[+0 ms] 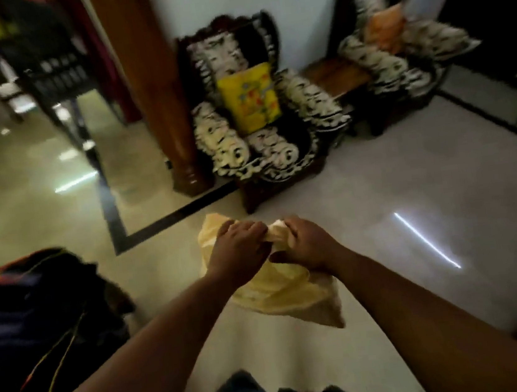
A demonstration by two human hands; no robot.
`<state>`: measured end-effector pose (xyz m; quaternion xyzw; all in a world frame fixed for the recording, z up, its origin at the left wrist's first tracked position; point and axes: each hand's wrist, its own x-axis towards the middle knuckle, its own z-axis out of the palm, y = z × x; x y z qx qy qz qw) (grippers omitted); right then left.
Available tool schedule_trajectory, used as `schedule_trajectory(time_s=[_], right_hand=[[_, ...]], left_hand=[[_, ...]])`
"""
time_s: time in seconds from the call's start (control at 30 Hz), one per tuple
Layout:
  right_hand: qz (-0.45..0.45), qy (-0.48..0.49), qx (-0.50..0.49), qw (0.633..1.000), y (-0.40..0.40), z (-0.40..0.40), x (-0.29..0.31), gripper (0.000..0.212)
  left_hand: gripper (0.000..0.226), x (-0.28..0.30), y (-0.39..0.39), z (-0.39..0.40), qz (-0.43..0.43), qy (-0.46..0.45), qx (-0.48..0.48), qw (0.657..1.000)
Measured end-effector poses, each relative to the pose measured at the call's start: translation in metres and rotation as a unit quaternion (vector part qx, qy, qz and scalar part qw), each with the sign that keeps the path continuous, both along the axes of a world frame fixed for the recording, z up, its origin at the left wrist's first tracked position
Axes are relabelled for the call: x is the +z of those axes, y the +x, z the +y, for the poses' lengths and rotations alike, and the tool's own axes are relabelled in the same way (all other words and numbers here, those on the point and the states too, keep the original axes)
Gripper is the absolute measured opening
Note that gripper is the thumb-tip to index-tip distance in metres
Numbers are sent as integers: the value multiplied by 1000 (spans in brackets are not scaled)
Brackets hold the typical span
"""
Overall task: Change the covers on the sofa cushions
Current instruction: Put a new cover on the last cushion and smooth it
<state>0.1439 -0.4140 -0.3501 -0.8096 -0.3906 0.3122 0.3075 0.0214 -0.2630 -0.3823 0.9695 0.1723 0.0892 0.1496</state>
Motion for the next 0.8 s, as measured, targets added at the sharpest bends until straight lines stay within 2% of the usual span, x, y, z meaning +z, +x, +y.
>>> schedule_trajectory(time_s=[0.07, 0.13, 0.2, 0.3, 0.37, 0.43, 0.57, 0.63, 0.7, 0.73, 0.8], right_hand=[[-100, -8, -46, 994, 51, -41, 2, 53], [-223, -26, -99, 970, 99, -75, -2, 39], [-331, -55, -164, 927, 148, -105, -6, 26], [-405, -152, -284, 856, 216, -149, -8, 19], [-403, -199, -357, 819, 255, -184, -6, 23], [-355, -195, -440, 801, 287, -211, -3, 31], [-234, -100, -588, 768, 332, -235, 6, 16], [-216, -67, -612, 757, 355, -244, 11, 12], [-216, -51, -610, 761, 378, -257, 16, 17], [-222, -45, -599, 768, 387, -263, 18, 19], [-244, -38, -588, 770, 411, -286, 23, 19]], left_hand=[[24, 12, 62, -32, 5, -37, -47, 998], [29, 25, 121, -61, 38, -96, -80, 991], [26, 38, 180, -88, 58, -138, -98, 984], [27, 48, 265, -121, 46, -188, -121, 974], [26, 49, 320, -136, 40, -201, -139, 969], [26, 46, 370, -146, 51, -222, -148, 963], [26, 42, 442, -174, 63, -252, -160, 953], [50, 46, 478, -195, 11, -180, -206, 962], [83, 50, 518, -227, -59, -46, -322, 944], [86, 54, 535, -244, -70, 1, -366, 928], [60, 65, 576, -288, -49, 39, -434, 899]])
